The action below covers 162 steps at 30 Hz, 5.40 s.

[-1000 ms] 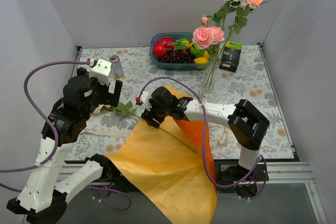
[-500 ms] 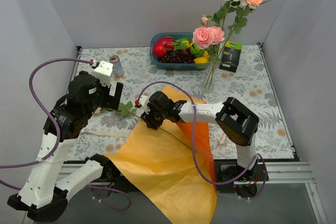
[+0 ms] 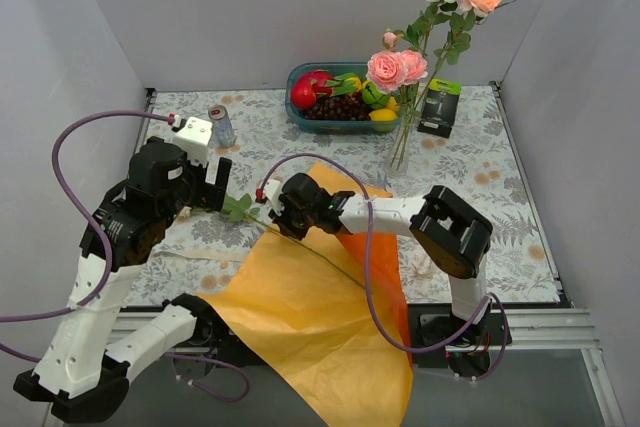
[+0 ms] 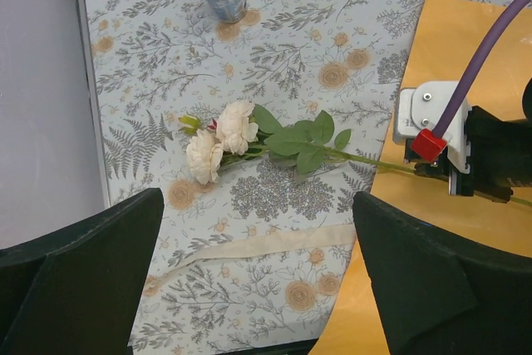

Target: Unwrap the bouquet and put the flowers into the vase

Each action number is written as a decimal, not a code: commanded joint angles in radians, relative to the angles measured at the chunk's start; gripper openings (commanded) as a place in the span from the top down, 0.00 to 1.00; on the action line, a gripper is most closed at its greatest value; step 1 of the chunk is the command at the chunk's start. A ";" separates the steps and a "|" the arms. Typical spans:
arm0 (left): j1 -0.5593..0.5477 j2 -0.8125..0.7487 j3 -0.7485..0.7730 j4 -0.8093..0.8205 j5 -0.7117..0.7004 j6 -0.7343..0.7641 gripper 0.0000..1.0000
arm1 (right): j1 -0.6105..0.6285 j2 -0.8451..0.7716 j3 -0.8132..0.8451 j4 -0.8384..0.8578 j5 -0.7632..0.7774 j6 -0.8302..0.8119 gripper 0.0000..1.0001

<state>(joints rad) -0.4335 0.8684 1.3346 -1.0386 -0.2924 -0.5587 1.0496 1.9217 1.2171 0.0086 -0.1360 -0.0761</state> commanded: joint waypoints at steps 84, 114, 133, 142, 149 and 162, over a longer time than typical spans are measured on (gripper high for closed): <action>0.007 0.142 0.158 0.190 -0.001 0.094 0.02 | -0.658 -0.739 -0.278 1.272 0.250 -0.145 0.99; 0.007 0.146 0.107 0.213 -0.008 0.105 0.02 | -0.718 -0.616 -0.194 1.370 0.148 -0.059 0.99; 0.006 0.181 0.136 0.199 0.004 0.095 0.02 | -0.763 -0.575 -0.269 1.461 0.105 0.007 0.99; 0.007 0.193 0.144 0.195 0.013 0.089 0.02 | -0.764 -0.563 -0.352 1.508 0.116 0.039 0.99; 0.007 0.192 0.146 0.206 0.015 0.089 0.02 | -0.767 -0.532 -0.404 1.533 0.130 0.068 0.99; 0.007 0.192 0.146 0.207 0.027 0.082 0.02 | -0.767 -0.474 -0.499 1.545 0.124 0.104 0.99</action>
<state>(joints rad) -0.4335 1.0664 1.4483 -0.8375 -0.2760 -0.4702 0.2859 1.4208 0.7349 1.3052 -0.0219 -0.0025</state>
